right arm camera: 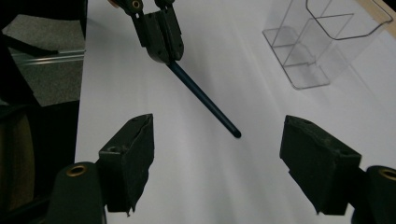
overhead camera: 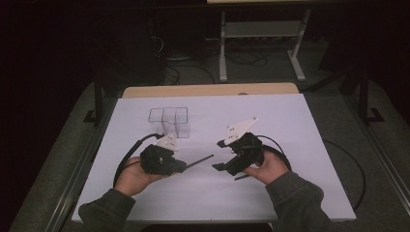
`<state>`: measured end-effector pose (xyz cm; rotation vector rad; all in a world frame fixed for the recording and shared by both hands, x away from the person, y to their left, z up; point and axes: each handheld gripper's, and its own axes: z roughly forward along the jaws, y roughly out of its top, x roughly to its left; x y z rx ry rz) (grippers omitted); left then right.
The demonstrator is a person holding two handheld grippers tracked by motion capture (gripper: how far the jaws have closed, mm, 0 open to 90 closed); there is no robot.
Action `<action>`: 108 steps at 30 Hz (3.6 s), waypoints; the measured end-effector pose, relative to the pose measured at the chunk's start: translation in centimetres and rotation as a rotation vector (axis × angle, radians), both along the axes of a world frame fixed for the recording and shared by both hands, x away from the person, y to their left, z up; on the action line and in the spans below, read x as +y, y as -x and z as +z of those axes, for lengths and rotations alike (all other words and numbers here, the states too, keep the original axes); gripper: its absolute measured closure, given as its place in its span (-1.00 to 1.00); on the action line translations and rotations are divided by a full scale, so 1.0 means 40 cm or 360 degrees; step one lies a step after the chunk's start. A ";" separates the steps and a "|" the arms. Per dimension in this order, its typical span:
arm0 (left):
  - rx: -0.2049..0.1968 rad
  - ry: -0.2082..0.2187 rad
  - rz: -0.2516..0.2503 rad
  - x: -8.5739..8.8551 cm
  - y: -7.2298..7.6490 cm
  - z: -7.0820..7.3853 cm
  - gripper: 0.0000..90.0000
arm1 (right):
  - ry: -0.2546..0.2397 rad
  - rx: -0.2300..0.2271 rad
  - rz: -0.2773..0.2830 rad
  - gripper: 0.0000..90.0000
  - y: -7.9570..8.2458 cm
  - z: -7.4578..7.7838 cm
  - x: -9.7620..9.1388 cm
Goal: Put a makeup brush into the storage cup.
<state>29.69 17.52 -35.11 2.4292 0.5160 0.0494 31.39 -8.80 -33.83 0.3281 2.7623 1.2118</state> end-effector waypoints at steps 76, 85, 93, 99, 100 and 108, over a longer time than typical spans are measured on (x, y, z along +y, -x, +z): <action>-0.0007 0.0005 -0.0376 -0.072 0.030 0.022 0.81 | 0.0219 0.0255 0.0591 0.84 -0.008 -0.063 0.087; 0.0016 0.0023 -0.0318 -0.059 0.033 0.024 0.53 | 0.0185 0.0249 0.0560 0.84 -0.008 -0.062 0.059; 0.0017 0.0022 -0.0304 -0.044 0.033 0.022 0.53 | 0.0150 0.0217 0.0537 0.84 -0.009 -0.051 0.037; 0.0023 0.0019 -0.0305 -0.039 0.033 0.021 0.63 | 0.0136 0.0215 0.0528 0.84 -0.006 -0.048 0.027; 0.0024 0.0018 -0.0314 -0.040 0.033 0.022 0.65 | 0.0136 0.0211 0.0529 0.84 -0.006 -0.047 0.027; 0.0039 0.0028 -0.0349 -0.045 0.033 0.026 0.82 | 0.0117 0.0196 0.0548 0.84 -0.002 -0.045 0.028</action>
